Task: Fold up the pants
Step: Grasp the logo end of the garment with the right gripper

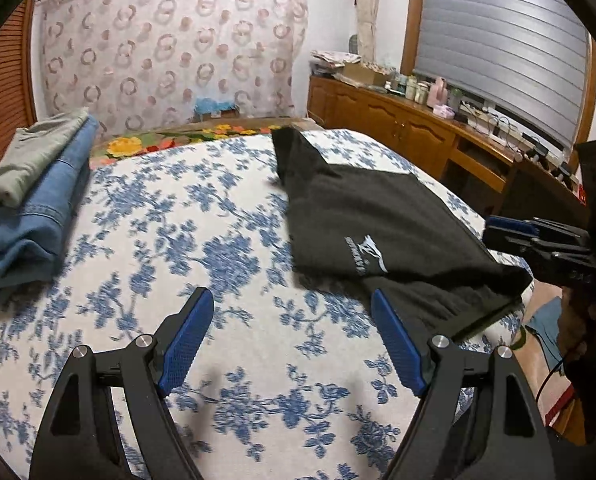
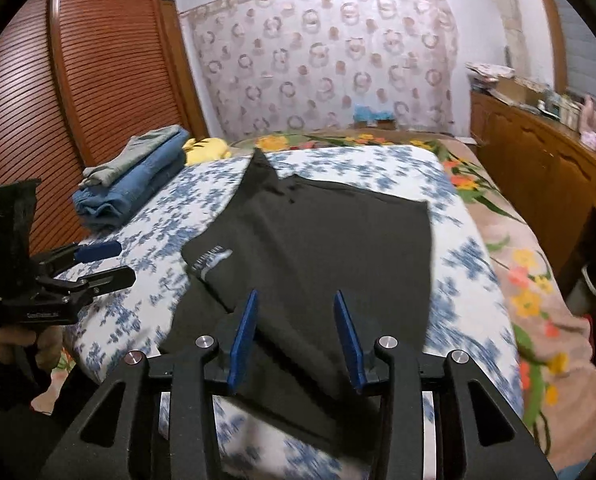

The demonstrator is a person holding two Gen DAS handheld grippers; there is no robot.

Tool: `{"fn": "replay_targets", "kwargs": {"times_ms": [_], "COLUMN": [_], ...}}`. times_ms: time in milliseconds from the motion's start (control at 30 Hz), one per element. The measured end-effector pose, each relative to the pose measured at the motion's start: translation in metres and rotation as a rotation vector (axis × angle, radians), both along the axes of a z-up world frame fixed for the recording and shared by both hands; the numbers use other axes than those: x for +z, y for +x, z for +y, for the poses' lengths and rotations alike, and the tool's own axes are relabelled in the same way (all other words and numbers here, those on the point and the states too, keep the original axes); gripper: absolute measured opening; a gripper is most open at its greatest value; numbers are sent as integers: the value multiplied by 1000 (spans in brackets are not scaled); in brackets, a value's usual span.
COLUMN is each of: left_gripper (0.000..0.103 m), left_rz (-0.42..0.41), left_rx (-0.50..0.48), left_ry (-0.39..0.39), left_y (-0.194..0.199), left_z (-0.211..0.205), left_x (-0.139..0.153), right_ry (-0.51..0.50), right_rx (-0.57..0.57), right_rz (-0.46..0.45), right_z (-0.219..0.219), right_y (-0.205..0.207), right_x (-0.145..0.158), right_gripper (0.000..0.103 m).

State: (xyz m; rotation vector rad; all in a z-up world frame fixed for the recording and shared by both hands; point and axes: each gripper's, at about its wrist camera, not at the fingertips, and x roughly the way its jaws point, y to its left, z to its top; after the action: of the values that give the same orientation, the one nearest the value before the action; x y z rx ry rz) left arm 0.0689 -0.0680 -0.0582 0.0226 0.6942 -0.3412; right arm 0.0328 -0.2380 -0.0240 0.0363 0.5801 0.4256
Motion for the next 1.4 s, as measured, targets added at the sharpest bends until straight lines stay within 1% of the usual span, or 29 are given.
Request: {"fn": "replay_targets", "kwargs": {"times_ms": [267, 367, 567, 667, 833, 1267, 1367, 1400], "left_gripper": [82, 82, 82, 82, 82, 82, 82, 82], "left_rz": [-16, -16, -19, -20, -23, -21, -21, -20], "left_rx": [22, 33, 62, 76, 92, 113, 116, 116], "left_ry": [-6, -10, -19, -23, -30, -40, -41, -42], "left_y": [1, 2, 3, 4, 4, 3, 3, 3], "left_z": [14, 19, 31, 37, 45, 54, 54, 55], "left_x": [4, 3, 3, 2, 2, 0, 0, 0], "right_ry": [-34, -63, -109, -106, -124, -226, -266, -281], "right_rx": [65, 93, 155, 195, 226, 279, 281, 279], "right_rz": [-5, 0, 38, 66, 98, 161, 142, 133], "right_z": [28, 42, 68, 81, 96, 137, 143, 147], "right_y": [32, 44, 68, 80, 99, 120, 119, 118], "right_x": [6, 5, -3, -7, -14, -30, -33, -35], "right_gripper": [44, 44, 44, 44, 44, 44, 44, 42]}}
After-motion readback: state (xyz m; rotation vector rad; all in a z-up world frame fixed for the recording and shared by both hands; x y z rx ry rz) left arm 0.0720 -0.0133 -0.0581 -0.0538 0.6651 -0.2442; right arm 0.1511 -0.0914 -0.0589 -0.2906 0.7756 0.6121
